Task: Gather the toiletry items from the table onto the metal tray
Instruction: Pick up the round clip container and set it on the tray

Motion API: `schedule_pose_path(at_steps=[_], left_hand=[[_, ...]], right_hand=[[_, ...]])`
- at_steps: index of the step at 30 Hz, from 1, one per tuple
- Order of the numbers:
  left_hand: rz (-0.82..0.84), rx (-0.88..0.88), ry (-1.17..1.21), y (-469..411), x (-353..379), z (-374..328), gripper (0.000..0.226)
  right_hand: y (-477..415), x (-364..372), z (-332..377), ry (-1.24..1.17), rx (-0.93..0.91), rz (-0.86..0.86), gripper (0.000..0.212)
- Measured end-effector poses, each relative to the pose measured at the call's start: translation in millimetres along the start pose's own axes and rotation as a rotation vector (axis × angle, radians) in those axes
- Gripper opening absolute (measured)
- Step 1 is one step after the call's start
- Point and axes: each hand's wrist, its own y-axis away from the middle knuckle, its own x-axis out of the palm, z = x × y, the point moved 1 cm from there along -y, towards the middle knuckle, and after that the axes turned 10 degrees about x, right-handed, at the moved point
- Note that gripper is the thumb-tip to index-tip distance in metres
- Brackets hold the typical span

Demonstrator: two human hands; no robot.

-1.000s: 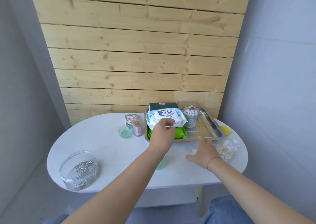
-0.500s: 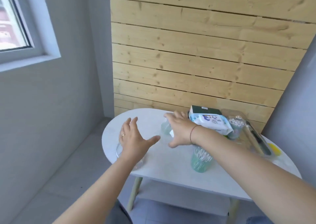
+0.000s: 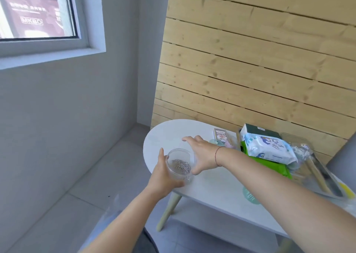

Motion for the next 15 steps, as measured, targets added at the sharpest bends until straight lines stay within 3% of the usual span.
schedule_pose_path(at_steps=[6,15], left_hand=[[0.026,0.017,-0.108,-15,19,1,0.136],[0.016,0.045,-0.173,-27,33,2,0.132]], right_hand=[[-12,4,0,-0.085,-0.045,-0.001,0.110],[-22,9,-11,-0.027,-0.018,0.067,0.097]])
